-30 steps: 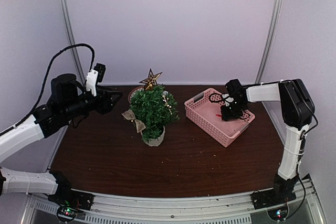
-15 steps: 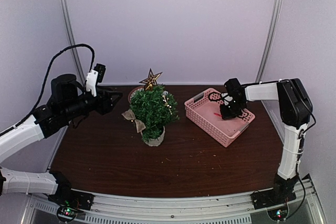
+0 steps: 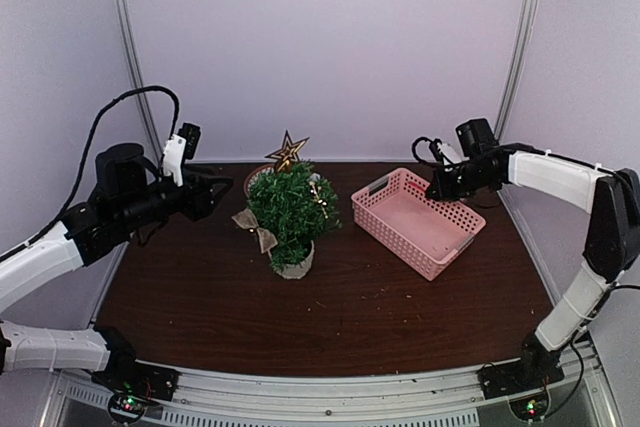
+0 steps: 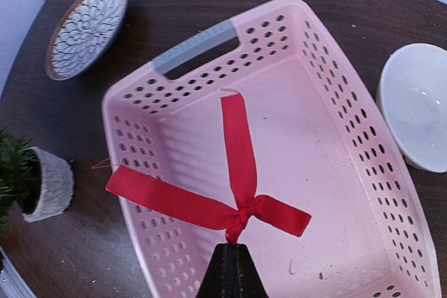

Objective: Decorate the small christmas tree

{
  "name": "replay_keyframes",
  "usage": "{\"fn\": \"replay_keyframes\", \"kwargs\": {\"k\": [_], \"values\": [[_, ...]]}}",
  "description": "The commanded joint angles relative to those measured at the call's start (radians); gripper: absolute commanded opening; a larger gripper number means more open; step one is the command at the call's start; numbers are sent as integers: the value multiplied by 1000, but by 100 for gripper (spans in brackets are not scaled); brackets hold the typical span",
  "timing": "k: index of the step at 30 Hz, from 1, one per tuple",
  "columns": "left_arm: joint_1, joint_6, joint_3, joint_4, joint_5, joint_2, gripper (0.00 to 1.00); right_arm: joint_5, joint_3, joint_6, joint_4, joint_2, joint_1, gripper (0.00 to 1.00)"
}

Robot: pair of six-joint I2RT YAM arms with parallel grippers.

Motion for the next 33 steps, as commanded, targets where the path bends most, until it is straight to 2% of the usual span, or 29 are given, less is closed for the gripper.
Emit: {"fn": "replay_keyframes", "kwargs": {"k": [1,7,10,15,19,24,33], "values": [[6,62,-30,93,92,-43,53,-207,-27,5,-28,-88,27,0],[-10,169,-45,77,276,-102,47,-360,19,-51,-164,-168,103,0],[-65,305,-6,-66,315,-115,45,-348,60,-106,-279,-181,176,0],[-238,496,48,-240,233,-97,40,-328,101,-138,-382,-195,276,0],[-330,526,61,-247,235,-71,39,-312,139,-176,-441,-189,364,0],[-417,563,83,-231,173,-27,36,-298,191,-190,-504,-135,465,0],[-572,693,147,-222,18,85,34,-398,257,-123,-491,-70,558,0]]}}
